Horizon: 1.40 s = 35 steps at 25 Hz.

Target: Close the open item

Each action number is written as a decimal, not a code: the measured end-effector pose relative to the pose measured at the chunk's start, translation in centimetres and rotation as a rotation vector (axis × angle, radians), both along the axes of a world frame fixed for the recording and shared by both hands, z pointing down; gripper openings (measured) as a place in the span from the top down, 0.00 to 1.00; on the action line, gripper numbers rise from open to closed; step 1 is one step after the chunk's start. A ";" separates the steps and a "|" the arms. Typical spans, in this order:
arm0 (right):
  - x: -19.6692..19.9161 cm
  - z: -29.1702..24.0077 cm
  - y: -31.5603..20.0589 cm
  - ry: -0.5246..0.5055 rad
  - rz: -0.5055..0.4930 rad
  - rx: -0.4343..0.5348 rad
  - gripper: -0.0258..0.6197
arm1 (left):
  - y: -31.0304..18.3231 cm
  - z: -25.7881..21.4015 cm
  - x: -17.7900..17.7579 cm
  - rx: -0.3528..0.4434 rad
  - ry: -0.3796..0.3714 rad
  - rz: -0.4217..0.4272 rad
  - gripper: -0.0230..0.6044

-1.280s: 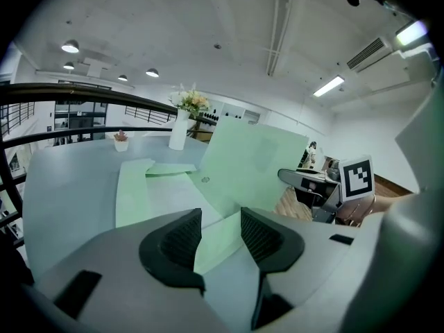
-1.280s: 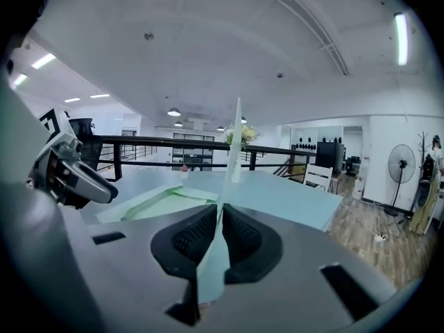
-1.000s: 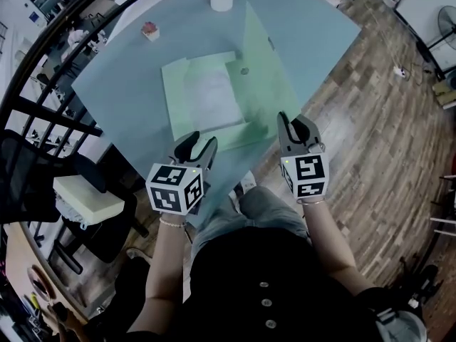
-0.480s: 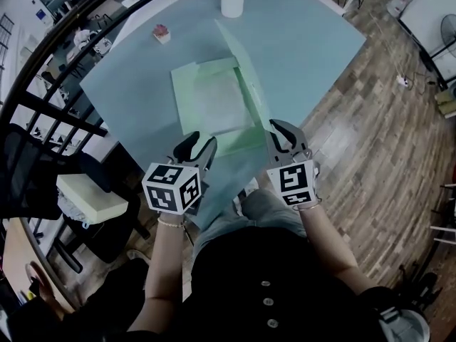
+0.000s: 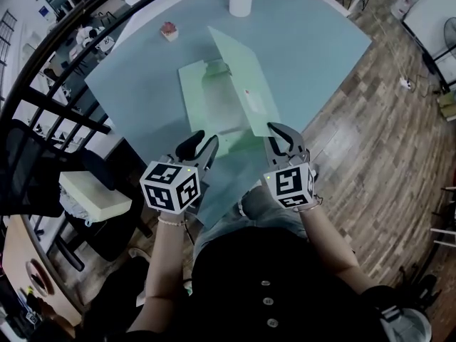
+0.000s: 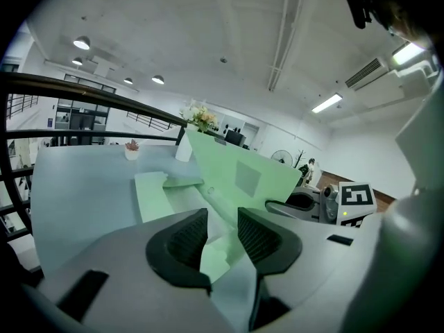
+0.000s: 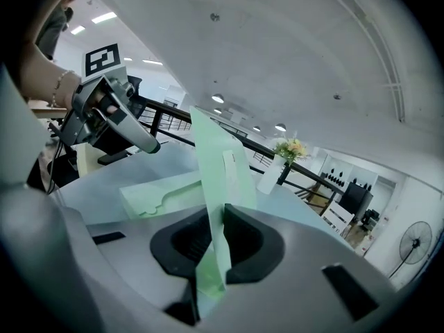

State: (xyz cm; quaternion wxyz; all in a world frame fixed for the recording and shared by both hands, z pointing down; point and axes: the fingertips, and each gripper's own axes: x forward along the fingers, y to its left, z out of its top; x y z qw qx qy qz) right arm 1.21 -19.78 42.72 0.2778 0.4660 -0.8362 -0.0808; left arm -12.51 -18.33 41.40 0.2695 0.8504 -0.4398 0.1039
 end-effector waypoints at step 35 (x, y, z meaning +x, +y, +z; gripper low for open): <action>-3.1 3.0 0.5 0.097 -0.142 0.007 0.87 | -1.7 -1.4 2.0 -0.153 0.584 0.012 0.48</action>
